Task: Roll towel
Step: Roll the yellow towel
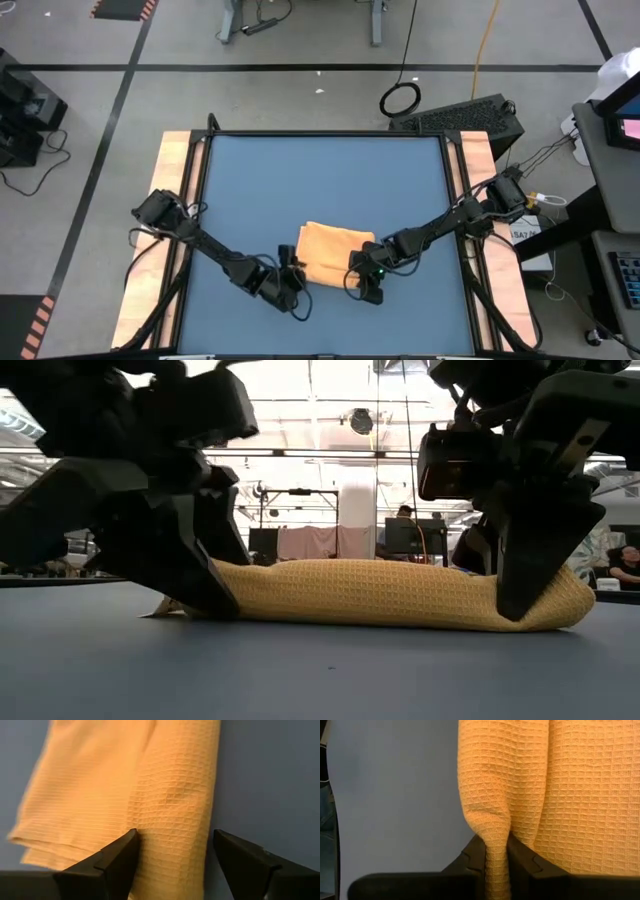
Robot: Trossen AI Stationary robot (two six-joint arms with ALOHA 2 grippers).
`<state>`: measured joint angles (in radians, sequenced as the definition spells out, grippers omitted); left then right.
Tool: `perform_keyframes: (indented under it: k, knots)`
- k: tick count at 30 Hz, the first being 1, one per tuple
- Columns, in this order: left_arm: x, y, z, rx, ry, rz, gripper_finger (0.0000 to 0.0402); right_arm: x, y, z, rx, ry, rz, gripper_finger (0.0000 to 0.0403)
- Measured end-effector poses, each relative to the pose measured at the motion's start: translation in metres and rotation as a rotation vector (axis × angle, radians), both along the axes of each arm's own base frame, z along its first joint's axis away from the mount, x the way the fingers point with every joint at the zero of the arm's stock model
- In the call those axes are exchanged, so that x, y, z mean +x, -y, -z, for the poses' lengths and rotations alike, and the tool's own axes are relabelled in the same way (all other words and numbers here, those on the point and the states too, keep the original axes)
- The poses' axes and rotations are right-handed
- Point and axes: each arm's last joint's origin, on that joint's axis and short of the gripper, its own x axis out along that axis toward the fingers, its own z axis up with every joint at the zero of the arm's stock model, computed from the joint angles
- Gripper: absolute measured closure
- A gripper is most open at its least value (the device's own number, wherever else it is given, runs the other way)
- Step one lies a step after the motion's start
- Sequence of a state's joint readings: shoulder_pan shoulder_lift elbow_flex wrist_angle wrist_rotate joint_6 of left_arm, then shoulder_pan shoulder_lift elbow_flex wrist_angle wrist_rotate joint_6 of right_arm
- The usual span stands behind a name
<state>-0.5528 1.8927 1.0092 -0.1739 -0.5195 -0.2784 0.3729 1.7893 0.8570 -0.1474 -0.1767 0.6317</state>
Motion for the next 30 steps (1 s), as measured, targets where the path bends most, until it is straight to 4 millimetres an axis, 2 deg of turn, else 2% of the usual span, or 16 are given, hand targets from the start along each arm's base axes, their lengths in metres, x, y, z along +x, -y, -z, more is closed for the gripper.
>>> perform_keyframes:
  k: [2, 5, 11, 12, 17, 21, 26, 30]
  knots:
    - [0.002, -0.004, 0.001, -0.038, -0.022, 0.009, 0.0151, 0.0, 0.0, 0.0, -0.002, 0.002, -0.009, 0.0367]
    - [0.005, -0.007, 0.001, -0.077, -0.039, 0.019, 0.0195, 0.0, 0.0, 0.0, -0.003, 0.004, -0.015, 0.0367]
    - [0.011, -0.016, 0.0, -0.181, -0.066, -0.001, 0.0347, -0.001, -0.001, -0.004, -0.006, 0.026, -0.039, 0.0353]
    - [0.012, -0.018, -0.001, -0.205, -0.066, -0.015, 0.0361, -0.001, -0.002, -0.007, -0.008, 0.037, -0.049, 0.0346]
    - [0.019, -0.031, -0.005, -0.366, -0.097, -0.062, 0.0361, -0.016, -0.009, -0.033, -0.123, 0.122, -0.08, 0.0295]
    - [0.024, -0.045, -0.007, -0.502, -0.143, -0.1, 0.036, -0.034, -0.022, -0.055, -0.265, 0.211, -0.088, 0.0257]
    - [0.031, -0.064, -0.007, -0.657, -0.204, -0.099, 0.0358, -0.048, -0.049, -0.059, -0.432, 0.352, -0.163, 0.0222]
    - [0.035, -0.08, -0.007, -0.784, -0.246, -0.116, 0.0357, -0.052, -0.063, -0.046, -0.549, 0.379, -0.182, 0.0203]
